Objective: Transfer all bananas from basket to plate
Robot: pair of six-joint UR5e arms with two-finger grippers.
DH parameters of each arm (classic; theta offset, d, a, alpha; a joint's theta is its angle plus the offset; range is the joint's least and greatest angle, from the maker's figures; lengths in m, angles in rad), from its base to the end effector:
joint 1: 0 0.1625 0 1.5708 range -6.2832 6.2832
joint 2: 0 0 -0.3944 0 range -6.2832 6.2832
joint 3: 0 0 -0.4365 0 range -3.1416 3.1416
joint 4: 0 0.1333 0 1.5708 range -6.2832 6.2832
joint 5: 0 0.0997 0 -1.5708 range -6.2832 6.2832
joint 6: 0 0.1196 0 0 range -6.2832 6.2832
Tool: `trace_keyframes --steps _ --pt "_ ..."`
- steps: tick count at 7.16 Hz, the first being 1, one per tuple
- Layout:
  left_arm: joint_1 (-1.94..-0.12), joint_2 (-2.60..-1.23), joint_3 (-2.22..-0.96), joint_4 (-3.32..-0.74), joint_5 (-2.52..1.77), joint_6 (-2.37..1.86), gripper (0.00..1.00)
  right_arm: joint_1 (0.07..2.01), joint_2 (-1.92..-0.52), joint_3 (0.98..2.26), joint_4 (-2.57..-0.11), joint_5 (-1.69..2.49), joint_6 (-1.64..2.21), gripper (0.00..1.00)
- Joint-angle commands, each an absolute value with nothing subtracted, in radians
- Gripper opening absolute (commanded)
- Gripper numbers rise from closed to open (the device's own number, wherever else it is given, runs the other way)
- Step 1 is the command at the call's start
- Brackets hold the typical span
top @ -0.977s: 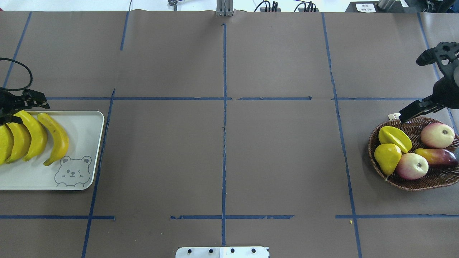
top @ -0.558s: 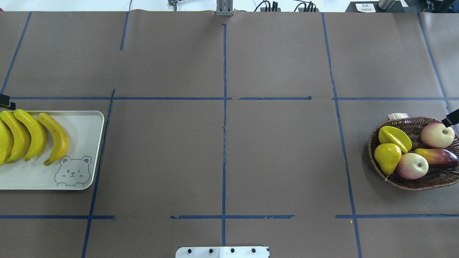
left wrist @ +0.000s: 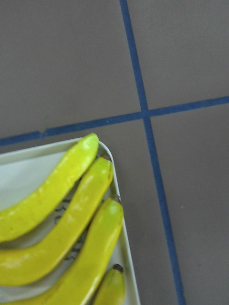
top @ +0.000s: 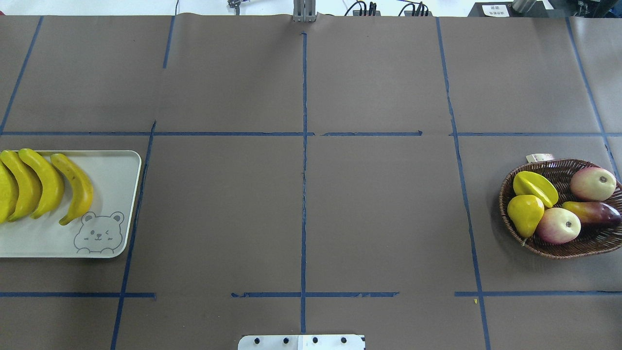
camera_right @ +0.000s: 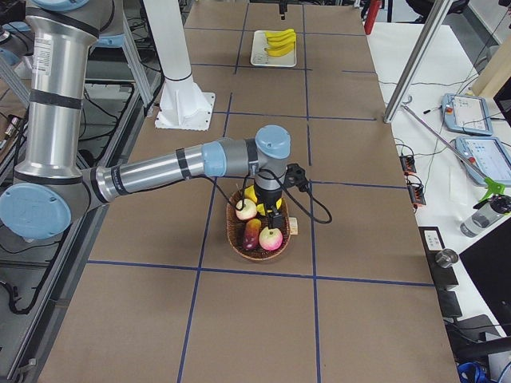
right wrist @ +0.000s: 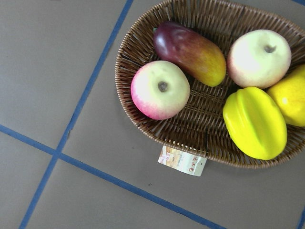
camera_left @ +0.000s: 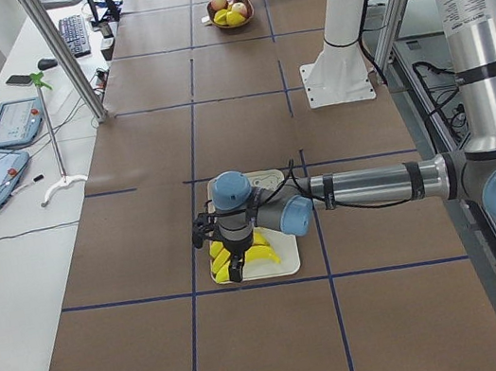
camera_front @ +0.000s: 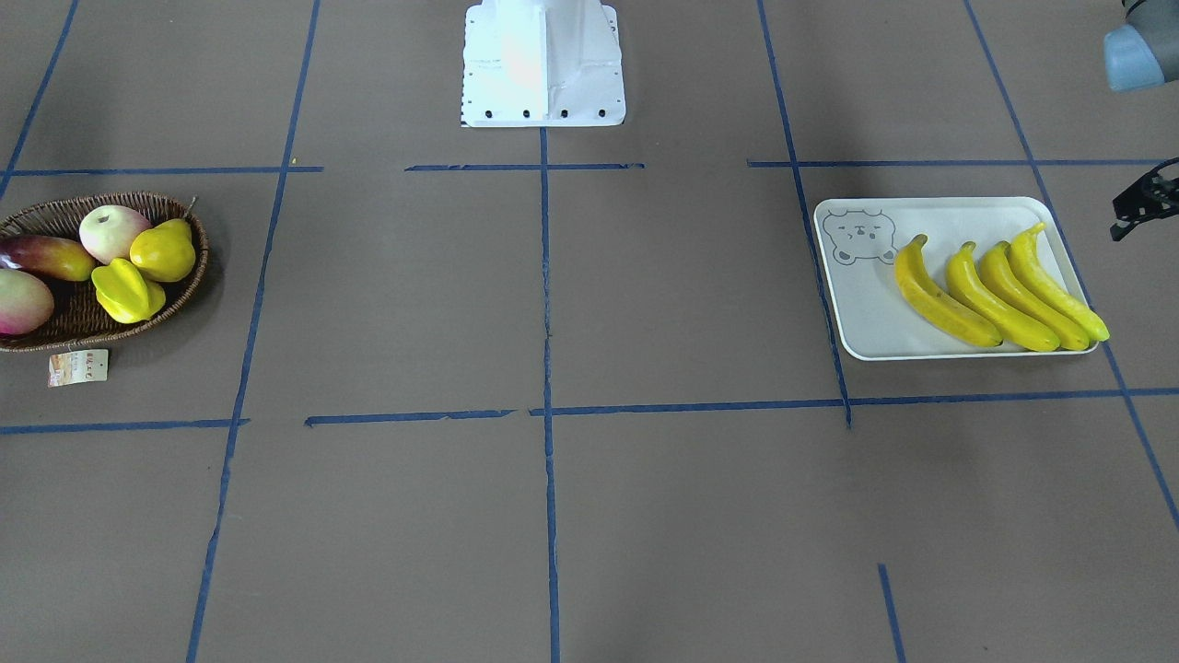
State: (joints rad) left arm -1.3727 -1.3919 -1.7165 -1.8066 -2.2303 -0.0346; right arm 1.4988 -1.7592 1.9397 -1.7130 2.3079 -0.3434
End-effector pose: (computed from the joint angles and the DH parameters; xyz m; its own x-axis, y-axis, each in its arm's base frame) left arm 0.0362 -0.4851 0.6376 0.7568 0.2430 -0.6068 -0.1667 0.9694 0.1803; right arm 0.0198 -0.4612 0.5562 0.6694 -0.4099 0.6195 0.3157 0.9119 0.2622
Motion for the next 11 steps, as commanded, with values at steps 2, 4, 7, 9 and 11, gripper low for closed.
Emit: trace_keyframes --steps 2,4,7,9,11 --pt "-1.556 -1.425 -1.729 -1.493 -2.319 0.193 1.0 1.563 -1.782 1.878 -1.71 2.31 -0.361 1.0" --pt "-1.56 -1.433 -1.73 -1.494 -2.338 0.117 1.0 1.563 -1.793 1.826 -1.709 2.327 -0.295 1.0" --pt "-1.56 -1.416 -1.703 -1.534 -2.329 0.087 1.0 1.563 -1.798 1.829 -1.703 2.327 -0.249 1.0" --pt "-1.56 -1.428 -1.715 -1.593 -2.336 0.081 1.0 1.563 -1.798 1.825 -1.701 2.326 -0.249 1.0" --pt "-1.56 -1.424 -1.727 -1.601 -2.303 0.087 1.0 1.563 -1.799 1.825 -1.701 2.326 -0.249 1.0"
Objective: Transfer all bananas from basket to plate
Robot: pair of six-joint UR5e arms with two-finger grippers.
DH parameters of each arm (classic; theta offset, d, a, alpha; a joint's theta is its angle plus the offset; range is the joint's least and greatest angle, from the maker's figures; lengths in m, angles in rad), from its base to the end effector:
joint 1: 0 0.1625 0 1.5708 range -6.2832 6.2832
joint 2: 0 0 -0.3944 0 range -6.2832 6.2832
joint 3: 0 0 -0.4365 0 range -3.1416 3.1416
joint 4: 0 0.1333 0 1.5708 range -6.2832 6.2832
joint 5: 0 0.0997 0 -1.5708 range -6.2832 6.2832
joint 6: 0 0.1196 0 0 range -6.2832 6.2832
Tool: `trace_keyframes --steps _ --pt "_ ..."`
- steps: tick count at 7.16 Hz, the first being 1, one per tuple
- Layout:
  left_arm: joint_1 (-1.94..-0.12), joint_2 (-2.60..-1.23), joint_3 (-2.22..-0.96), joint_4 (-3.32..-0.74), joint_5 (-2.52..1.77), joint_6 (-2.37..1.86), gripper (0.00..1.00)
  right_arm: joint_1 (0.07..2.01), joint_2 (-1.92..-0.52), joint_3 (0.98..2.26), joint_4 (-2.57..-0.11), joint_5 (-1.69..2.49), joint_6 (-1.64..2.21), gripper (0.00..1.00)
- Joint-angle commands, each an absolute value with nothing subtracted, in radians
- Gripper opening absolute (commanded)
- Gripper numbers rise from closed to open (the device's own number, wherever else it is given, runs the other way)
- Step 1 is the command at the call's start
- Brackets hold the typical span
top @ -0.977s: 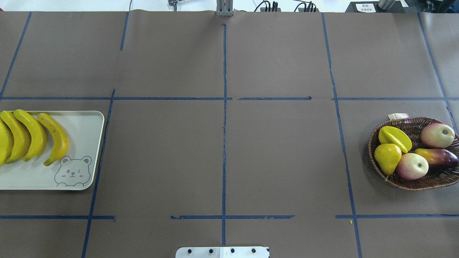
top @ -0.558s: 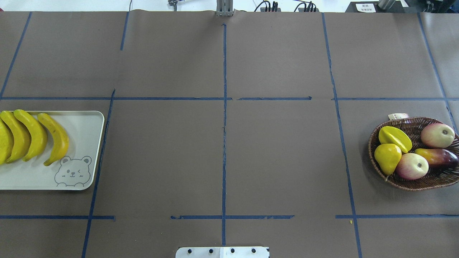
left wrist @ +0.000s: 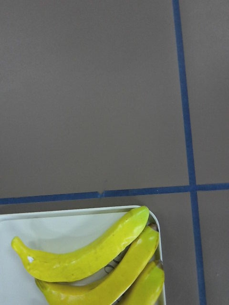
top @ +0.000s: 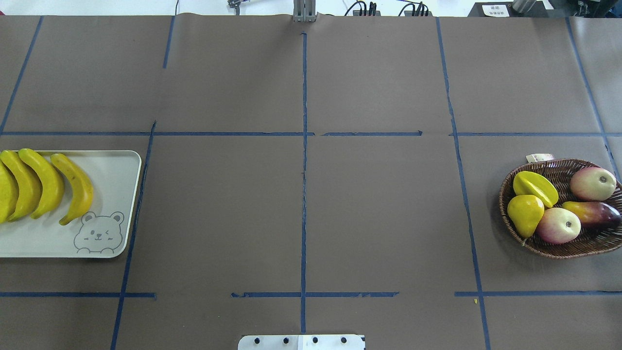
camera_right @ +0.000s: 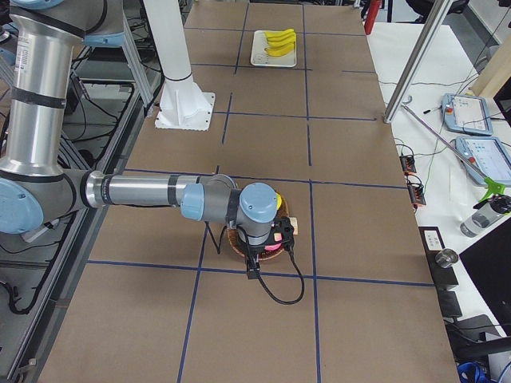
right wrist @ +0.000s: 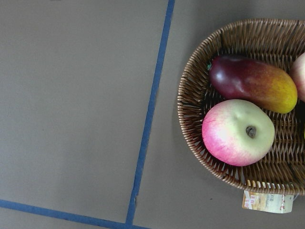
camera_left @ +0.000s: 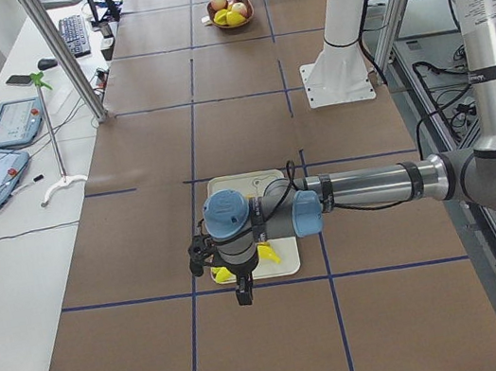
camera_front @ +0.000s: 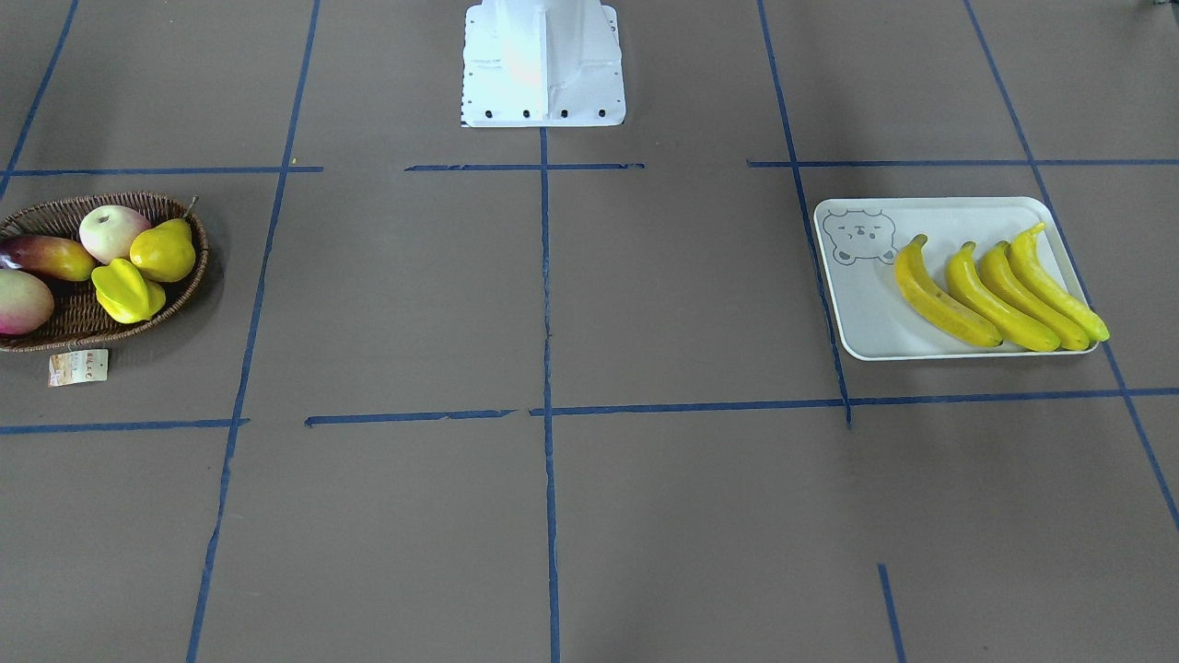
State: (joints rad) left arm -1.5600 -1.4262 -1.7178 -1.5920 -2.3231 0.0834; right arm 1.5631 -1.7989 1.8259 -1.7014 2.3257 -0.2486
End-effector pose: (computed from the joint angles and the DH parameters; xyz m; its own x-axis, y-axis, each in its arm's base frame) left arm -0.0464 -0.4819 0.6367 0.7265 0.1072 -0.6788 -0.0716 0.9942 0.0804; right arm 0.0480 -0.4377 0.6319 0.7046 -0.1815 0.6860 0.1868 0.9801 0.0674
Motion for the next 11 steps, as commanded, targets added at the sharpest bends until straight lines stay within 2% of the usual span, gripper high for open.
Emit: trace_keyframes --steps 1,11 --pt "-1.559 -1.42 -1.726 -1.6 -2.299 0.087 1.0 1.563 -1.799 1.825 -1.701 2.326 -0.247 1.0" --pt "-1.552 -1.414 -1.71 -1.6 -2.301 0.084 1.0 1.563 -1.809 1.821 -1.698 2.322 -0.252 1.0"
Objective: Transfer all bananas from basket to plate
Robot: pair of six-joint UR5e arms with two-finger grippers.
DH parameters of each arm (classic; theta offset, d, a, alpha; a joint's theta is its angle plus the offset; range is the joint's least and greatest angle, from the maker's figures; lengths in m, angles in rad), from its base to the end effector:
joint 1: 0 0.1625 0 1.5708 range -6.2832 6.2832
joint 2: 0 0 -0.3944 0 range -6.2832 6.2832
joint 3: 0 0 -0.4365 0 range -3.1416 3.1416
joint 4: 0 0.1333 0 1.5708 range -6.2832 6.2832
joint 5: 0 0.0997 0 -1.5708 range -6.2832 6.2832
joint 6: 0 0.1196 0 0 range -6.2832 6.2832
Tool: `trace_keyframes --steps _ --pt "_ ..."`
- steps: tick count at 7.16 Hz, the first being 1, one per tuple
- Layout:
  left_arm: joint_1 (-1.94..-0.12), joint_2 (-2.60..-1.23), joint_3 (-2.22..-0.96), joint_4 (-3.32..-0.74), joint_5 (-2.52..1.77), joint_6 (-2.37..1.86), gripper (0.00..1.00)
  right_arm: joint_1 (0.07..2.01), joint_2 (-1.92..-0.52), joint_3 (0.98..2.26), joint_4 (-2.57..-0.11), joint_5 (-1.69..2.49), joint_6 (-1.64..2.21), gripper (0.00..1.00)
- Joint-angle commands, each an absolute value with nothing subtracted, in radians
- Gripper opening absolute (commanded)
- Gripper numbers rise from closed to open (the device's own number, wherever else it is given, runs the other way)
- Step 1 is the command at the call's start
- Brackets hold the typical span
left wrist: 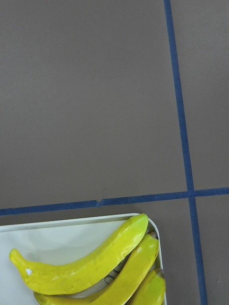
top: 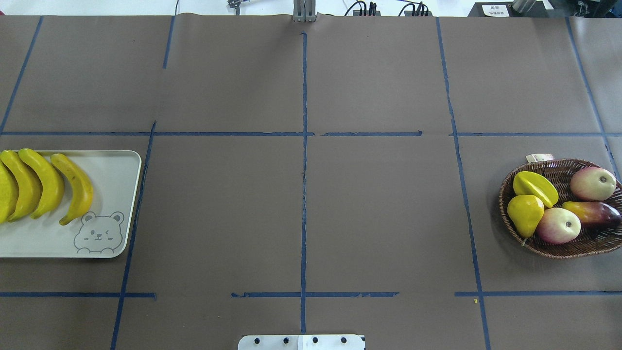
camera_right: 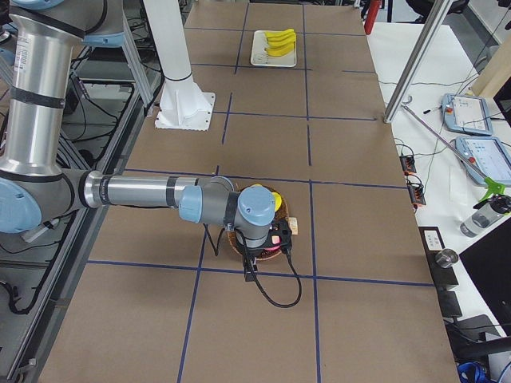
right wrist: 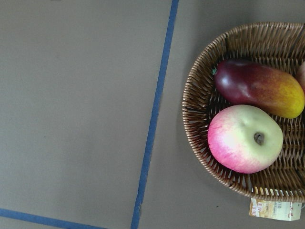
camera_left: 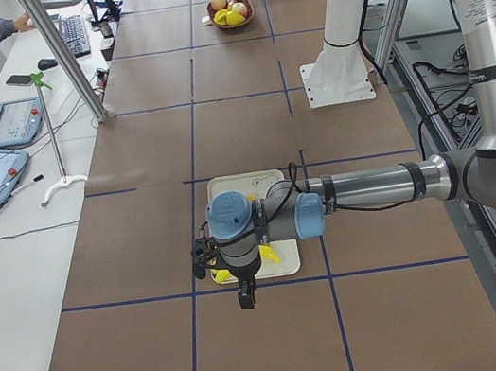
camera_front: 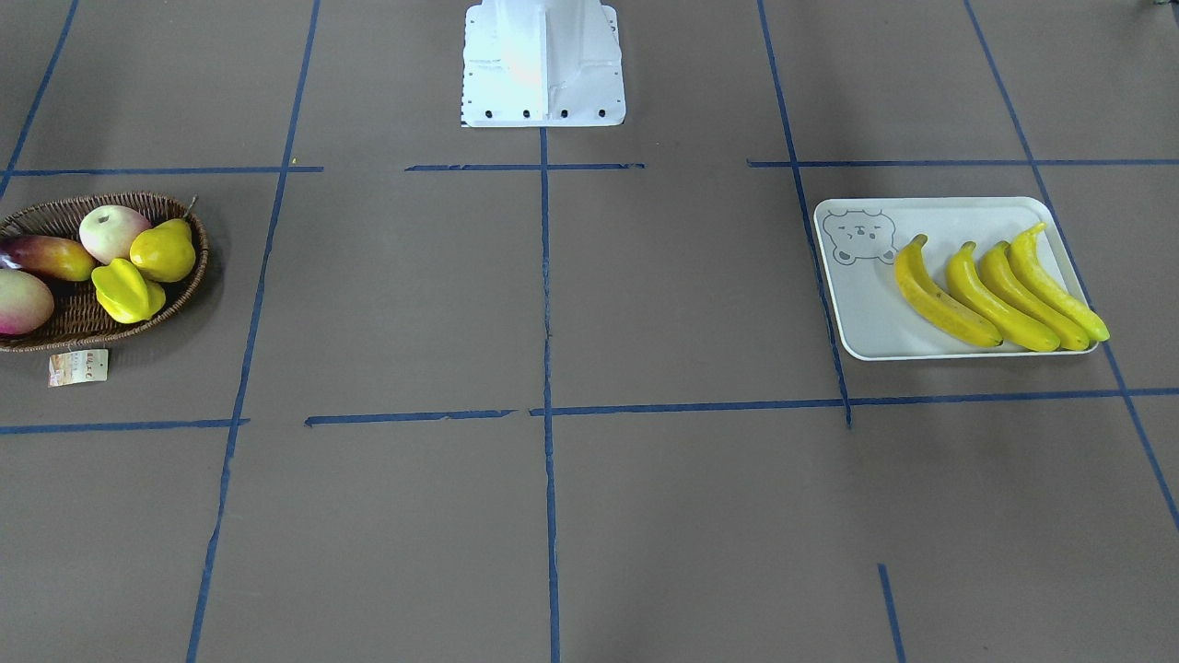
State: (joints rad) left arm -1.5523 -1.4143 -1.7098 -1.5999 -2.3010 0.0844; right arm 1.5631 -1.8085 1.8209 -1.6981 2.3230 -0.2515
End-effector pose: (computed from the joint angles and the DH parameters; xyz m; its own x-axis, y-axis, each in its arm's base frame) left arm -0.0447 -0.4766 0.6477 0.7406 0.1057 -0.6636 -0.0812 0.9944 0.0678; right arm 0.0483 -0.4330 0.6386 0.7059 -0.1768 0.6859 0.1893 0.9802 0.0579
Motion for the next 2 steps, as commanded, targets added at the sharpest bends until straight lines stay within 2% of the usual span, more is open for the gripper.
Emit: trace_keyframes --steps 1,2 --pt "-1.552 -1.414 -1.713 -1.6 -2.301 0.086 1.0 1.563 -1.809 1.821 -1.698 2.322 -0.252 1.0" --pt "-1.552 -1.414 -1.713 -1.6 -2.301 0.086 1.0 1.563 -1.809 1.821 -1.698 2.322 -0.252 1.0"
